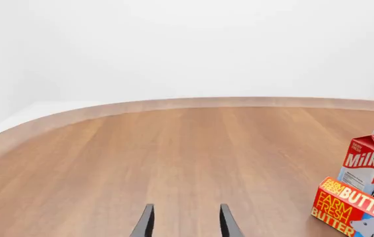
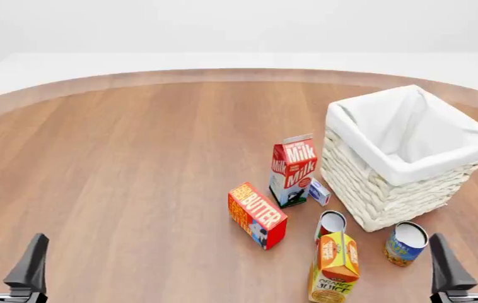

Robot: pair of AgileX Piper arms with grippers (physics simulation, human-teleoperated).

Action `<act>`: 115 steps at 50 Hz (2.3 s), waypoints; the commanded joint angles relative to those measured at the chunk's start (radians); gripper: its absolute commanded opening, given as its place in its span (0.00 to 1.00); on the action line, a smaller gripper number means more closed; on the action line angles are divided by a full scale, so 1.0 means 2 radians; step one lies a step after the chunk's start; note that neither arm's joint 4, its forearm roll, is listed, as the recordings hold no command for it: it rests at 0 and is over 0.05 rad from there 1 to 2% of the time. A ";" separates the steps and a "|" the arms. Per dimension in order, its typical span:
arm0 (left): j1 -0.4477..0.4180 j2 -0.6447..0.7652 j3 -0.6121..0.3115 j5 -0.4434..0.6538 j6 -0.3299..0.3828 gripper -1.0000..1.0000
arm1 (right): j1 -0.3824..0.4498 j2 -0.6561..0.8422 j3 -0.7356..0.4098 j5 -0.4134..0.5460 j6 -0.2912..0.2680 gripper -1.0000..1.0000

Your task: Pick up the alphabet soup, and put it in the basket.

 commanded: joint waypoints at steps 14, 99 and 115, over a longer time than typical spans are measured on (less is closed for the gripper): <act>0.000 0.000 0.000 0.000 0.000 1.00 | 0.000 0.002 -0.029 0.027 -0.006 1.00; 0.000 0.000 0.000 0.000 0.000 1.00 | -0.039 0.259 -0.022 -0.090 -0.025 1.00; 0.000 0.000 0.000 0.000 0.000 1.00 | -0.052 0.331 -0.001 -0.170 -0.026 1.00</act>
